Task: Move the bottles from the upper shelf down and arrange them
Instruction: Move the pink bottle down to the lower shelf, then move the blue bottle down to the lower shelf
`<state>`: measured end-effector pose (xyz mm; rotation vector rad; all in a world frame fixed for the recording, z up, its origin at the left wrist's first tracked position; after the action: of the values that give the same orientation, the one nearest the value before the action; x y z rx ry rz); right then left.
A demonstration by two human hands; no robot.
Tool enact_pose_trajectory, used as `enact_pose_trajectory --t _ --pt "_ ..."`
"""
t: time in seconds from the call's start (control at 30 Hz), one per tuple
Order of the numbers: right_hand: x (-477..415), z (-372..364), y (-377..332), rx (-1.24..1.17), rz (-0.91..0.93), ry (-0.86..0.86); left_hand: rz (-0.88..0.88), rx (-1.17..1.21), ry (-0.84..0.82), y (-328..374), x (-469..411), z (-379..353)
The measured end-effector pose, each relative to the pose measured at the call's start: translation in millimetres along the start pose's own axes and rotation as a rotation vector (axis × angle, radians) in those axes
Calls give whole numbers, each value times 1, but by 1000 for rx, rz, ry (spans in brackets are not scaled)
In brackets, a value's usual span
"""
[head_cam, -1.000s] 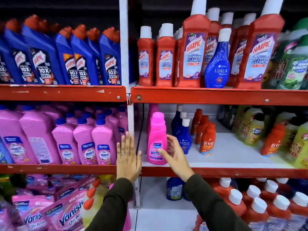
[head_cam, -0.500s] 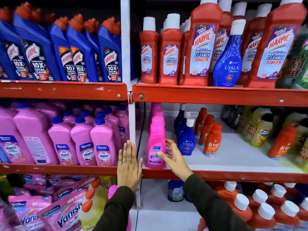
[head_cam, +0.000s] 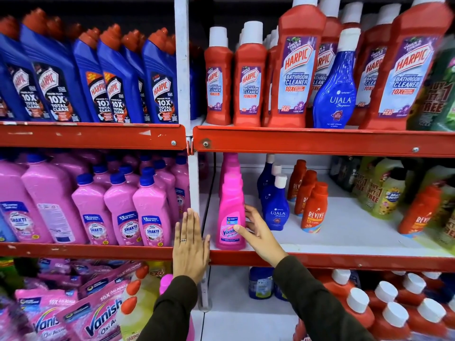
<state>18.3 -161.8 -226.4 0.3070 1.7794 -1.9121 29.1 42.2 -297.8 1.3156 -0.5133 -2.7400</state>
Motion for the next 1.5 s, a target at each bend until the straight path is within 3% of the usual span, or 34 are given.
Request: enact_pose_trajectory --t 0.17,0.4,0.7,0.93,1.1,1.27,1.5 --pt "9 -1 -4 163 68 46 7 -2 -10 3 -1 6" --pt "21 14 -16 985 438 229 -3 94 -1 29 2 22" --pt "7 55 -84 1299 626 359 -109 215 177 120 -65 72" --pt "-15 97 -157 1281 759 514 -172 195 331 190 -131 114" --pt "-42 130 -210 1259 715 623 -132 166 371 213 -164 130" --pt "-69 157 -239 1041 591 487 -105 102 333 214 -172 126" --pt "-90 177 -245 768 259 304 -113 100 344 212 -172 122"
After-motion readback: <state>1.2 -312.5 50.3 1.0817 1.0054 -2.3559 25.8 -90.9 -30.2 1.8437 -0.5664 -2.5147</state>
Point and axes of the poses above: each hand's wrist, its own x-axis away from the middle knuckle, its own z-axis out of the back of the hand, y = z × x, the point moved 1 cm from there along -x, towards the middle knuckle, and after that the axes turned 14 degrees about z, right-handed, at the moved point
